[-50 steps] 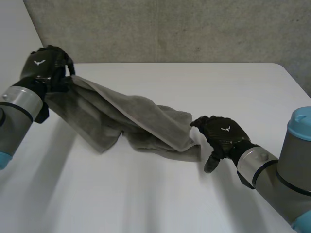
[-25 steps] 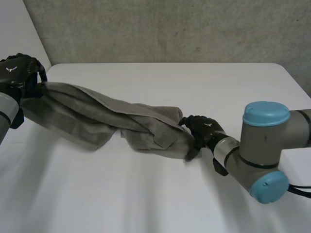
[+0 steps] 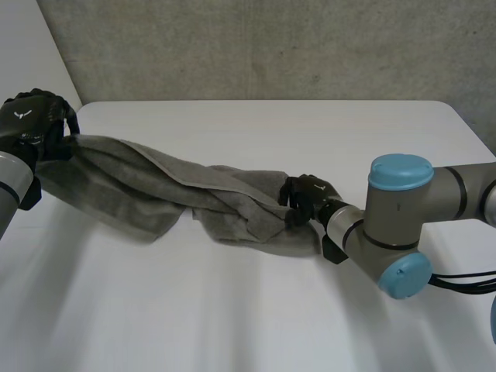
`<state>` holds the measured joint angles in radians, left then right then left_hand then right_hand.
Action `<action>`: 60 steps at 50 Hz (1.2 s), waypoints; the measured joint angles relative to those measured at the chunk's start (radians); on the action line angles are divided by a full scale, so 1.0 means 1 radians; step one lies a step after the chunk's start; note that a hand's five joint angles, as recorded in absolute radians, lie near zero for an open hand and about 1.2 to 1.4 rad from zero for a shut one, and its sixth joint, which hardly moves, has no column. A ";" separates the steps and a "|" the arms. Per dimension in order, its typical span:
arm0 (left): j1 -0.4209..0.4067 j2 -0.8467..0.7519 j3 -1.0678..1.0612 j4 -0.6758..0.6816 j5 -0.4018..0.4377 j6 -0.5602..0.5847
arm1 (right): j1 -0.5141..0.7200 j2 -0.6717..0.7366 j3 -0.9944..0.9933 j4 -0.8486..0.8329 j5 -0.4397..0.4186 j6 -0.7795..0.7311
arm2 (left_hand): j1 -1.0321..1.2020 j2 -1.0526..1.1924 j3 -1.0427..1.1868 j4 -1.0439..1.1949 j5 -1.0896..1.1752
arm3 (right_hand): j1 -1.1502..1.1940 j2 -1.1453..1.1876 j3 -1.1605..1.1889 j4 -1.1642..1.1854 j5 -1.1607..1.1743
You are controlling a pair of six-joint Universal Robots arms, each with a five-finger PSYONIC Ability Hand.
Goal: Fold the towel.
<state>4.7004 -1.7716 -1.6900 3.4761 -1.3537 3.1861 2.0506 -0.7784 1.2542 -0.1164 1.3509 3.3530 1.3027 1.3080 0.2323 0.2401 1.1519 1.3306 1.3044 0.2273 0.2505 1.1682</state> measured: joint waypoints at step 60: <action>-0.011 0.030 -0.034 0.018 0.003 -0.001 | -0.063 -0.009 0.054 -0.023 -0.086 -0.063 | 0.000 0.000 0.000 0.000 0.000 | 0.005 0.014 0.000 0.000 -0.002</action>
<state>4.6898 -1.7416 -1.7235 3.4944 -1.3509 3.1852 1.9875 -0.7876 1.3081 -0.1391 1.2651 3.2896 1.3027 1.3081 0.2323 0.2401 1.1519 1.3352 1.3183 0.2273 0.2505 1.1659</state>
